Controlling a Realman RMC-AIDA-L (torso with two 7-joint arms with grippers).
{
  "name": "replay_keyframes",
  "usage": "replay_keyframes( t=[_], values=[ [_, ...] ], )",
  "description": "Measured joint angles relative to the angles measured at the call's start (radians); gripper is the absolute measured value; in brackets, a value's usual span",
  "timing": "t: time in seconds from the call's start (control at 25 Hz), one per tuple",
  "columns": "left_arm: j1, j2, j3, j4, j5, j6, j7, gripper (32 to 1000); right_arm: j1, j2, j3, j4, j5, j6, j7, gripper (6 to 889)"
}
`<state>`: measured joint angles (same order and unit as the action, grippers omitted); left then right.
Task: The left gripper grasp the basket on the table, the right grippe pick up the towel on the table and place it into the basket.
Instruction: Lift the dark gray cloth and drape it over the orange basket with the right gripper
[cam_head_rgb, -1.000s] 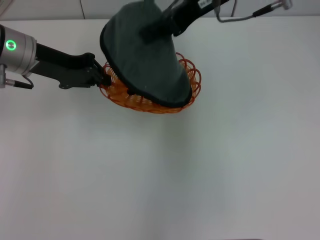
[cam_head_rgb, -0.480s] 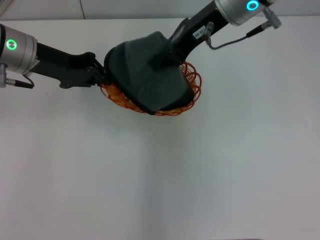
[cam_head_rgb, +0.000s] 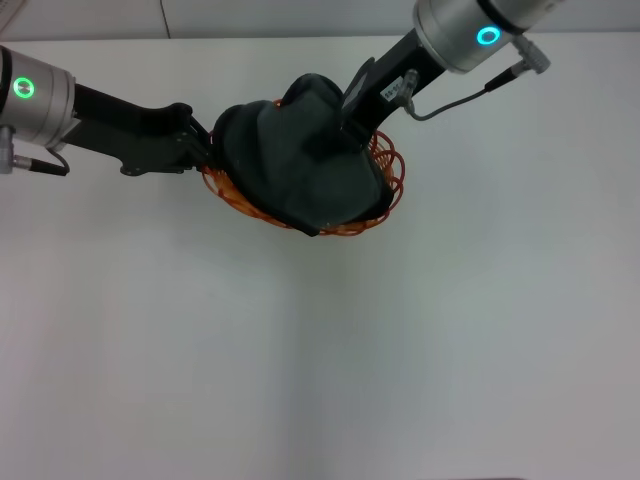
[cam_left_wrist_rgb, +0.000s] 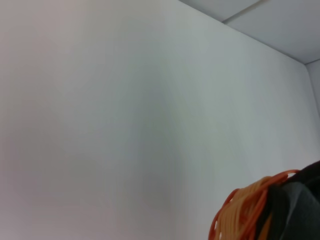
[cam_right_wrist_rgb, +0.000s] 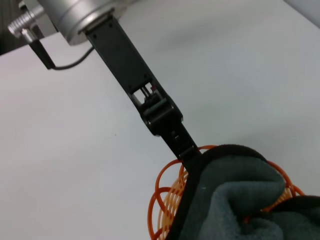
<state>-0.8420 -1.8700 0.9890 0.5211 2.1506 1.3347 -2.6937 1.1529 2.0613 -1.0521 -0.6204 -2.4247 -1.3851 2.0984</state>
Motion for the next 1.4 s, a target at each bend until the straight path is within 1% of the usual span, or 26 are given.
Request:
replay_keyframes(
  t=[0.16, 0.52, 0.84, 1.04, 1.16, 1.4],
  values=[
    [-0.001, -0.0009, 0.000, 0.001, 0.000, 0.000, 0.000, 74, 0.013, 0.000, -0.023, 0.034, 0.000, 0.023, 0.000, 97],
    [-0.007, -0.0025, 0.000, 0.002, 0.001, 0.000, 0.000, 74, 0.021, 0.002, -0.060, 0.057, -0.001, 0.049, 0.012, 98],
    [-0.008, -0.0029, 0.000, 0.001, 0.002, 0.000, 0.000, 74, 0.021, 0.003, -0.062, 0.057, -0.001, 0.051, 0.014, 100],
    [-0.008, -0.0029, 0.001, -0.001, 0.003, 0.000, 0.000, 74, 0.019, 0.003, -0.058, 0.054, -0.001, 0.063, 0.039, 101],
    [-0.007, -0.0028, 0.002, -0.001, 0.003, -0.001, 0.000, 74, 0.019, 0.003, -0.054, 0.050, 0.000, 0.058, 0.040, 101],
    [-0.006, -0.0015, 0.002, -0.003, 0.003, -0.001, 0.000, 74, 0.020, 0.002, -0.059, 0.048, 0.005, 0.048, 0.037, 223]
  ],
)
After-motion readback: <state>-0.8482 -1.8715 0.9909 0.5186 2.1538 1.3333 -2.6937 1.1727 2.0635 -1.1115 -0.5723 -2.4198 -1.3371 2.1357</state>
